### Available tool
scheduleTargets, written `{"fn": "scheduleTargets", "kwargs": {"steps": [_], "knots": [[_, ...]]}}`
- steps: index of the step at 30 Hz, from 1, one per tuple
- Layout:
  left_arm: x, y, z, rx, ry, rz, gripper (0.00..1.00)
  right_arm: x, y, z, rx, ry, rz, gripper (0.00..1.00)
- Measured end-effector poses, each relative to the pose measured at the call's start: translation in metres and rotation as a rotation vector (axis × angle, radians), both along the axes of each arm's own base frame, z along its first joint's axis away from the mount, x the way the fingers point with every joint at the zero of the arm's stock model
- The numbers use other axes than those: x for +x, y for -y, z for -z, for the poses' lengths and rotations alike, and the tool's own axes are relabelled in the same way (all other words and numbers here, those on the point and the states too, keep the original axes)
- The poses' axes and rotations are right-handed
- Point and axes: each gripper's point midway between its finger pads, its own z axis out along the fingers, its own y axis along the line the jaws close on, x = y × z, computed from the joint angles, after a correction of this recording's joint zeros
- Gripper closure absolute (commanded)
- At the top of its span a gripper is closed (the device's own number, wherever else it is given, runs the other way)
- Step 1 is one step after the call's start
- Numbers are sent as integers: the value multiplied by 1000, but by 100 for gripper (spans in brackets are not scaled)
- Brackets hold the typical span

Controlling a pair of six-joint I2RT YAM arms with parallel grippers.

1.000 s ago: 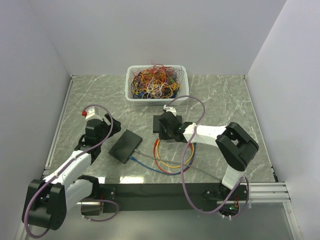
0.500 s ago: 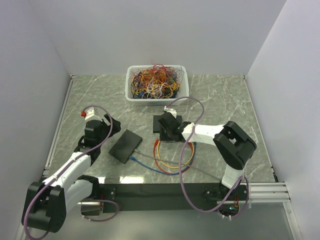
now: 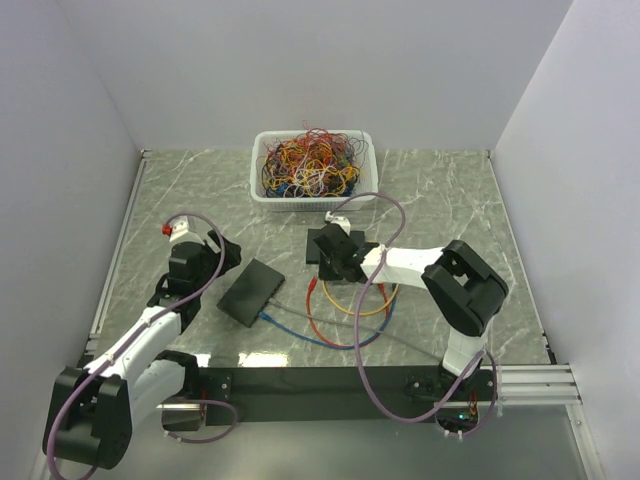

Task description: Insert the plug into the switch port

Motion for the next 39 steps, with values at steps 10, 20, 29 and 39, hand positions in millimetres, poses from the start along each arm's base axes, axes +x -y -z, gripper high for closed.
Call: {"fn": "scheduleTargets", "kwargs": {"steps": [10, 20, 29, 39], "knots": [[-3, 24, -37, -110, 65, 92, 18, -23, 13, -45, 10, 112, -56, 100], [-23, 96, -74, -265, 102, 323, 27, -58, -28, -114, 169, 339, -258, 100], [-43, 144, -74, -343, 61, 447, 33, -70, -40, -141, 240, 437, -327, 100], [-53, 179, -66, -373, 26, 507, 36, -70, -39, -146, 236, 458, -334, 100]]}}
